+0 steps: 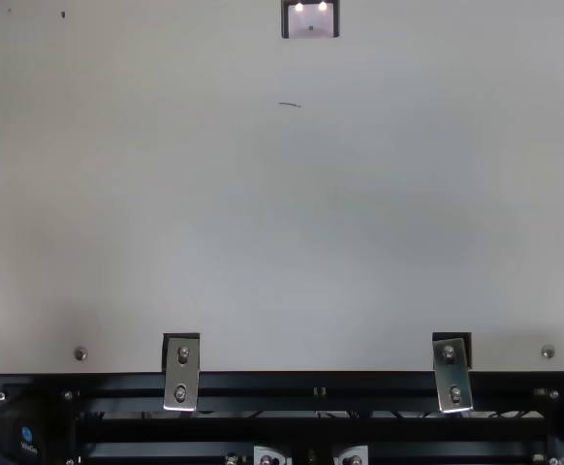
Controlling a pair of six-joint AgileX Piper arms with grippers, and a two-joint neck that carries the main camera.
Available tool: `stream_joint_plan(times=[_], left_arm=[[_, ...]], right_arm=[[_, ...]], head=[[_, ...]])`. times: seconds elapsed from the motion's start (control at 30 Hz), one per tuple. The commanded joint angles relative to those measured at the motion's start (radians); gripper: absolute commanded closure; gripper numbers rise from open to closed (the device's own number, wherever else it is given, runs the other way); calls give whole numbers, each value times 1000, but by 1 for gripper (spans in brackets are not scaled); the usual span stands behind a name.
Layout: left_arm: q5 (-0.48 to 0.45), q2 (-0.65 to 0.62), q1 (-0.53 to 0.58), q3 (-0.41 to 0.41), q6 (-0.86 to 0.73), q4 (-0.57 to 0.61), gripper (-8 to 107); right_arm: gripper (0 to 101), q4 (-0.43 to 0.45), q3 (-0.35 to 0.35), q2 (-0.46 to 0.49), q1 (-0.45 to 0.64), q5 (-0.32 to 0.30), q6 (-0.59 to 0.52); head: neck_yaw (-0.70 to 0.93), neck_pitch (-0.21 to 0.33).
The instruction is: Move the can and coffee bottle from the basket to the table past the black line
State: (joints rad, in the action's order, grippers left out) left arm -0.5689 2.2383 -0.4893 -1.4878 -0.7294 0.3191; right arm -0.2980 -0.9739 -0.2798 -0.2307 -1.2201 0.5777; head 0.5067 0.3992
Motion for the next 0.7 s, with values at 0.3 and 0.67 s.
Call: stream_joint_plan(times=[0.3, 0.67], left_arm=[[-55, 199, 36, -228, 171, -113, 9], [-138, 323, 35, -419, 221, -138, 9]], right_arm=[[0, 0, 0, 0, 0, 0, 0], [0, 0, 0, 0, 0, 0, 0]], head=[[17, 37], [17, 37]])
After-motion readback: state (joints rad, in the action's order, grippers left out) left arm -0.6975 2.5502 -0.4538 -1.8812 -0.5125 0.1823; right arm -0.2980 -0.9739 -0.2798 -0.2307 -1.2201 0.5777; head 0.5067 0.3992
